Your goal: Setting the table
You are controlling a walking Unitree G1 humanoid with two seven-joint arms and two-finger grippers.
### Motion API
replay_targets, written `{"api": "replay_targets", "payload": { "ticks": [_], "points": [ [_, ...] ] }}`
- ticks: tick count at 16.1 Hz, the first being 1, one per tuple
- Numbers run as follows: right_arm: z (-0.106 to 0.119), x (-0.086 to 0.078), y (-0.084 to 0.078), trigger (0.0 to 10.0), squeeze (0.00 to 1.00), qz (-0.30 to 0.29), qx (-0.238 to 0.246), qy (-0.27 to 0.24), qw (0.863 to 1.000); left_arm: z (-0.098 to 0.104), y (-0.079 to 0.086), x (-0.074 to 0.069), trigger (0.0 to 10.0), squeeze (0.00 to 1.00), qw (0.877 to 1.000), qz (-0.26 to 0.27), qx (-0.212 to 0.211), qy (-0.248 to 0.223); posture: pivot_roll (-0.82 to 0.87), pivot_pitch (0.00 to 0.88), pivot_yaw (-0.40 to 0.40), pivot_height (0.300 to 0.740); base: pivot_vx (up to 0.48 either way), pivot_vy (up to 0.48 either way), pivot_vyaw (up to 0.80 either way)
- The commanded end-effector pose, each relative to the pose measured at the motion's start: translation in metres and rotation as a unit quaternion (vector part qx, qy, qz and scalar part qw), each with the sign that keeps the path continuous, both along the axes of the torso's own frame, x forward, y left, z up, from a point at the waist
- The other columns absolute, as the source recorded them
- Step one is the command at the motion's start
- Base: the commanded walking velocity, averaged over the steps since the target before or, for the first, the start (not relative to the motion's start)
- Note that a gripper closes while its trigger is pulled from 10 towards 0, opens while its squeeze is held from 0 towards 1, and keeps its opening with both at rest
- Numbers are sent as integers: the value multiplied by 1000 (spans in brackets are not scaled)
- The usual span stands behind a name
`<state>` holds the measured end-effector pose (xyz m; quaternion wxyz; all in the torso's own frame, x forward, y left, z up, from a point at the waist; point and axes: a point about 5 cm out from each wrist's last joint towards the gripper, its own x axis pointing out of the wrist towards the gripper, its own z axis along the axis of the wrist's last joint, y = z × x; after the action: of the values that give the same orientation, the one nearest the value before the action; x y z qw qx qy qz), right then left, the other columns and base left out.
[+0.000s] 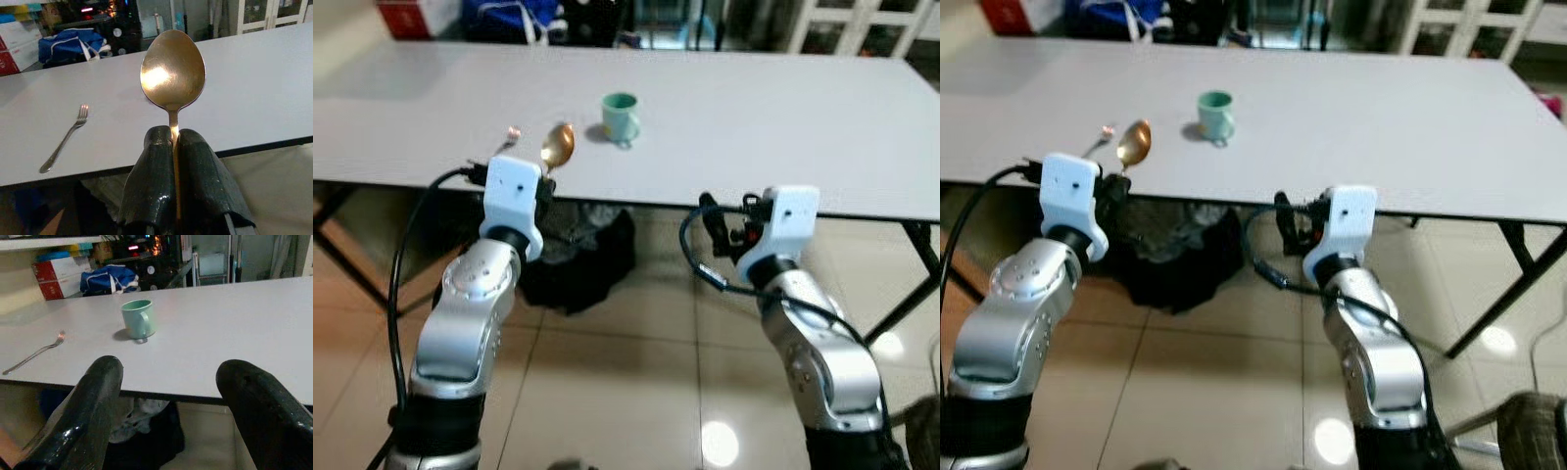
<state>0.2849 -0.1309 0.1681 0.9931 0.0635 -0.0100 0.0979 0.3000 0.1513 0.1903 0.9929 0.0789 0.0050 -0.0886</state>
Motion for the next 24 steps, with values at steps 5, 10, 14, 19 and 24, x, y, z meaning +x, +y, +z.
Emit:
{"api": "replay_targets", "payload": {
  "ticks": [5, 10, 14, 19, 24],
  "points": [
    [1, 1, 4, 10000, 0, 10, -2, 2, 1000, -1, 3, -3, 10000, 0, 1000, -4, 0, 10, -16, 30, 17, 740, 400, 0, 0],
    [-1, -1, 1, 10000, 0, 6, -4, 4, 1000, -5, -2, -6, 10000, 0, 1000, -21, 1, 21, -21, 24, 26, 740, 406, 0, 0],
    [-2, -3, 1, 10000, 0, 12, -9, 7, 1000, -11, -1, -10, 10000, 0, 999, -20, 1, 34, -24, 21, 18, 740, 406, 0, 0],
    [-7, -9, -3, 10000, 0, 24, -24, 15, 999, -16, -1, -9, 10000, 0, 999, -28, 9, 45, -36, 15, 29, 740, 401, 0, 0],
    [-9, -12, -4, 10000, 0, 37, -36, 22, 998, -23, -8, -9, 10000, 0, 997, -44, 11, 66, -40, 17, 30, 740, 391, 0, 0]
  ]
}}
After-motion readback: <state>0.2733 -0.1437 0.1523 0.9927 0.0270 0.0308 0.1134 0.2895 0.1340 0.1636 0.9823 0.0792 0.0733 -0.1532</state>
